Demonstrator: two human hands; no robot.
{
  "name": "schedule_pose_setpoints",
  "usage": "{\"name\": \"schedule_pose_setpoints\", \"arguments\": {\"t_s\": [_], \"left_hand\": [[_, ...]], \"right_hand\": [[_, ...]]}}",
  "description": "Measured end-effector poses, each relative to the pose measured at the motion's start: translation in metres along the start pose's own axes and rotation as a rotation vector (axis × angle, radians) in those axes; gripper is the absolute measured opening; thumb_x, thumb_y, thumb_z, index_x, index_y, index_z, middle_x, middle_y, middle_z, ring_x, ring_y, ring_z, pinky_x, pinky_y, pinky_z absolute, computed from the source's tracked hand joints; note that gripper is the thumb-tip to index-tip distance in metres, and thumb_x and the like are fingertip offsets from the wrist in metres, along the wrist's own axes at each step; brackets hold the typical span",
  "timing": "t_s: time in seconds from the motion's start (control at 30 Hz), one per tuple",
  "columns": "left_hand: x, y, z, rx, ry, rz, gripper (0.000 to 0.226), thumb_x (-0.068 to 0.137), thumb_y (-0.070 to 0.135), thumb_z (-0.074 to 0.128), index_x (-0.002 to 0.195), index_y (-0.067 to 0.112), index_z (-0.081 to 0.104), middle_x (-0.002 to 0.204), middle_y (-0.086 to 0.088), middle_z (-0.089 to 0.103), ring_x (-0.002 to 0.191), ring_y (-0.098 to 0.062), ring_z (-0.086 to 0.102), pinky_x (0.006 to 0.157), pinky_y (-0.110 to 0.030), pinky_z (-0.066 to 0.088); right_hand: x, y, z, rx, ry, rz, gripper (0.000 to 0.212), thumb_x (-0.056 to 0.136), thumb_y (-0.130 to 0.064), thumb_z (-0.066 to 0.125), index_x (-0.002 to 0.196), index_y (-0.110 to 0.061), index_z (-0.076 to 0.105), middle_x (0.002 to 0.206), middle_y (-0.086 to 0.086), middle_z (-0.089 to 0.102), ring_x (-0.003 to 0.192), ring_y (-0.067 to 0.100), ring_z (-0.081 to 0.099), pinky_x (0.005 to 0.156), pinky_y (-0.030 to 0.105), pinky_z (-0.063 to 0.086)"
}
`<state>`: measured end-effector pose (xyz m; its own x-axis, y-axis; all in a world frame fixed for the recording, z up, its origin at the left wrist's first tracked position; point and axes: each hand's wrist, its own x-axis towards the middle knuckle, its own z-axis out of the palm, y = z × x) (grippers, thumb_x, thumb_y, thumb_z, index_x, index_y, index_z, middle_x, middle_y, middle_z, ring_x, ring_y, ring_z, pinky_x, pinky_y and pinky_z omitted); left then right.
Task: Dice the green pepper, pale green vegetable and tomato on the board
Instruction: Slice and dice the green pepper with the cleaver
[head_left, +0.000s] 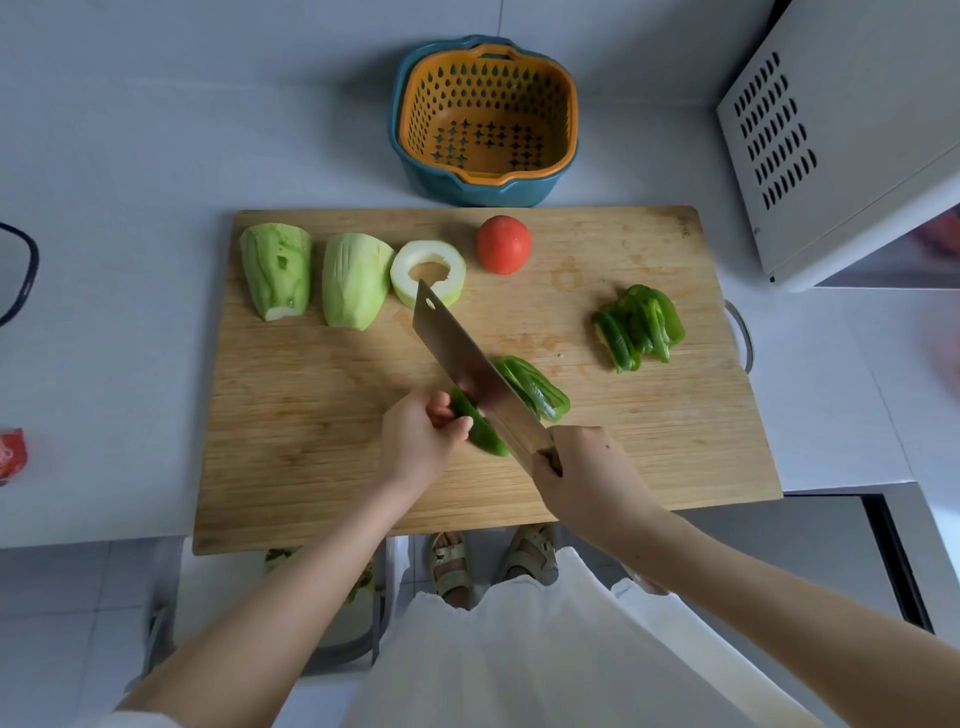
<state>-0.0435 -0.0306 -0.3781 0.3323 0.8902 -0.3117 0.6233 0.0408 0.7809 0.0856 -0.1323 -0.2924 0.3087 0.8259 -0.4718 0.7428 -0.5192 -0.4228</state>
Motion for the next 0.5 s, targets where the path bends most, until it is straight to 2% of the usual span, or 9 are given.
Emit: {"name": "schedule_pose_setpoints", "arguments": {"t_s": [0.2,0.4,0.5], "left_hand": [[0.002,-0.002,0.001,-0.025,0.0,0.012,0.02,0.075,0.014,0.078,0.083,0.014,0.059,0.073,0.008,0.063,0.07,-0.007,0.062,0.059,-0.005,0.042],[0.002,-0.001,0.003,-0.025,0.014,0.031,0.018,0.075,0.012,0.078,0.084,0.009,0.062,0.073,0.006,0.063,0.066,0.0,0.057,0.059,-0.003,0.04],[0.004,-0.002,0.004,-0.015,0.015,0.028,0.017,0.075,0.012,0.078,0.082,0.009,0.062,0.072,0.003,0.065,0.066,-0.004,0.06,0.057,-0.004,0.041]], "right_hand": [[-0.004,0.006,0.008,-0.055,-0.016,0.015,0.032,0.093,-0.014,0.04,0.061,-0.014,0.035,0.058,0.0,0.038,0.048,0.014,0.032,0.043,0.024,0.021],[-0.016,0.009,0.005,-0.088,-0.067,0.083,0.037,0.094,-0.014,0.039,0.059,-0.017,0.027,0.058,-0.001,0.035,0.048,0.013,0.029,0.043,0.024,0.02],[-0.006,0.004,0.007,-0.091,-0.067,0.054,0.036,0.093,-0.012,0.039,0.059,-0.016,0.028,0.059,-0.001,0.035,0.048,0.013,0.03,0.043,0.025,0.02]]}}
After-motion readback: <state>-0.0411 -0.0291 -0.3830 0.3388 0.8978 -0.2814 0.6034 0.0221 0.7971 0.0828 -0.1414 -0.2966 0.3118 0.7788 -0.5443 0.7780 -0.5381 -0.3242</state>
